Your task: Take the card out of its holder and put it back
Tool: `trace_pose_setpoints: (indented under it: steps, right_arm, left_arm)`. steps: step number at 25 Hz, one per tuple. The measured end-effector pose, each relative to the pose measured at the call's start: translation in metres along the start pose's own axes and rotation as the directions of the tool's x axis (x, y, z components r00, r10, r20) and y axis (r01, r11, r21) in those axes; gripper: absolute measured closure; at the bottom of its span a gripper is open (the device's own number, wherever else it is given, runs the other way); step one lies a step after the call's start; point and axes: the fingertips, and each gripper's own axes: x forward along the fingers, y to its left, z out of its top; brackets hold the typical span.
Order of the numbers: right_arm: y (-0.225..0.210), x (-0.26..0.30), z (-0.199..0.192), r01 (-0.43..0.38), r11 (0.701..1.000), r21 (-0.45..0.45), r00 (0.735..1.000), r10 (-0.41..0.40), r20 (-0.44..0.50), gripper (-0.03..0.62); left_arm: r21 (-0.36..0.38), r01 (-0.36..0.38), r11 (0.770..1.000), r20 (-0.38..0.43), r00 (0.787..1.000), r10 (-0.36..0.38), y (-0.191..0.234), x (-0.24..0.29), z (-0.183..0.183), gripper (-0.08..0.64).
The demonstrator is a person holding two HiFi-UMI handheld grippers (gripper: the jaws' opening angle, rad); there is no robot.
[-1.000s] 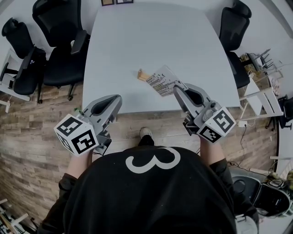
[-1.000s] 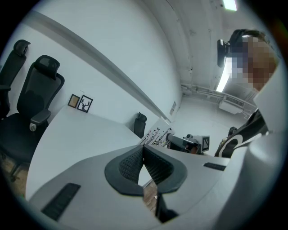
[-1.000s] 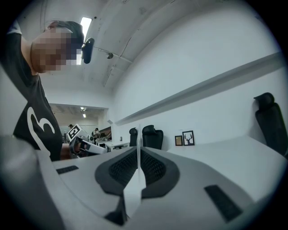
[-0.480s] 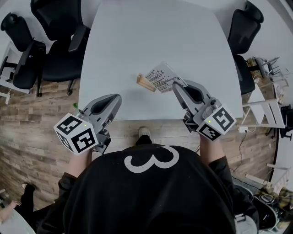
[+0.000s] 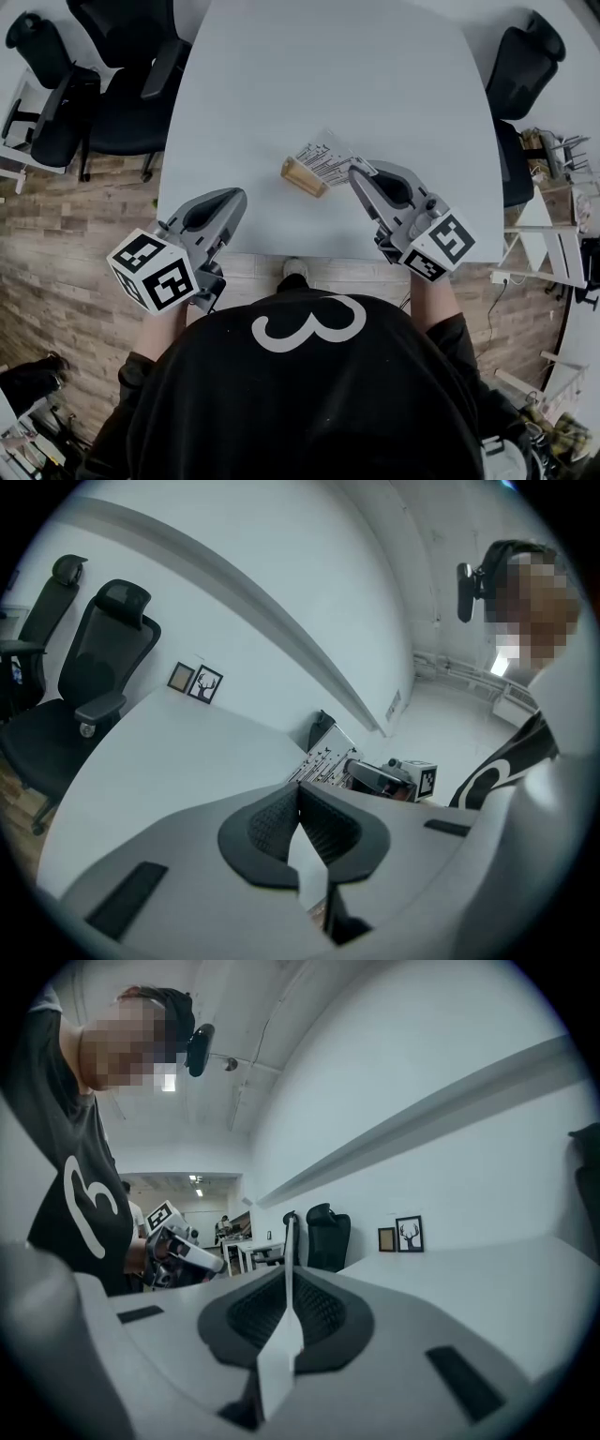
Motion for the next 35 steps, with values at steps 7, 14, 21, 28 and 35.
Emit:
trace_pose_setpoints:
  steps: [7,14,21,28,35]
  right_arm:
    - [-0.013,0.022,-0.024,-0.055,0.998,-0.025,0.996,0.053,-0.066,0.571]
    - [-0.023,0.034,-0.052,-0.066,0.998,-0.004,0.992,0.065,-0.111,0.571]
    - [-0.025,0.038,-0.068,-0.078,0.997,0.015,0.988,0.079,-0.135,0.571]
    - [-0.025,0.040,-0.074,-0.076,0.997,0.010,0.986,0.077,-0.147,0.571]
    - [-0.024,0.041,-0.074,-0.074,0.997,0.005,0.986,0.074,-0.151,0.571]
  left_arm:
    - [-0.018,-0.044,0.999,-0.006,0.999,0.044,0.014,0.009,0.006,0.549]
    - [-0.035,-0.070,0.997,-0.017,0.997,0.069,0.025,0.015,0.007,0.549]
    - [-0.037,-0.081,0.996,-0.025,0.996,0.080,0.032,0.019,0.007,0.549]
    - [-0.036,-0.085,0.996,-0.027,0.996,0.084,0.035,0.017,0.006,0.549]
    - [-0.041,-0.088,0.995,-0.024,0.996,0.087,0.036,0.015,0.004,0.549]
